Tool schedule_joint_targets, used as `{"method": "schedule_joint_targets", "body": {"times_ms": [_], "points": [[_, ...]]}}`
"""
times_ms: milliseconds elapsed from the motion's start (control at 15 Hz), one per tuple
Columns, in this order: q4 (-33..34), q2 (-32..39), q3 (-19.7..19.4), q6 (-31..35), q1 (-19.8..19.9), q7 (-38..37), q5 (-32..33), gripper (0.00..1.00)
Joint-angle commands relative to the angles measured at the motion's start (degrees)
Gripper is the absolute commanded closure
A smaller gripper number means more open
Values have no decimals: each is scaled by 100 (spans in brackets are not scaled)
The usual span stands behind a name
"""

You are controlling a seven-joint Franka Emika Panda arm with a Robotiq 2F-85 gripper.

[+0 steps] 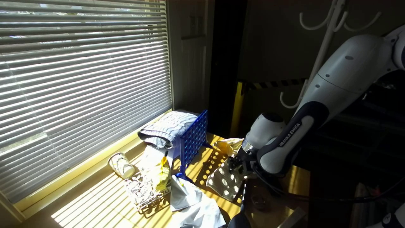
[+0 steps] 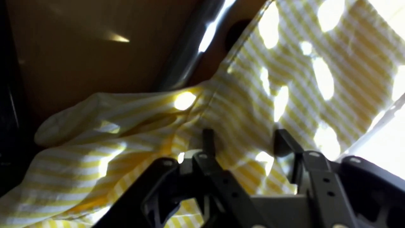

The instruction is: Hang the yellow towel on the stand

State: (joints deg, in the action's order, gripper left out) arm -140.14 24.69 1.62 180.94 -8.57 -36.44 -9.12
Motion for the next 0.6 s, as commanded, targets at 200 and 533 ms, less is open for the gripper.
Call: {"method": "schedule_joint_targets", "body": {"times_ms": [200,533], "points": [[144,-140,331,118,81,374,-552,98],[9,-635,420,0,62,520,-687,100]]}}
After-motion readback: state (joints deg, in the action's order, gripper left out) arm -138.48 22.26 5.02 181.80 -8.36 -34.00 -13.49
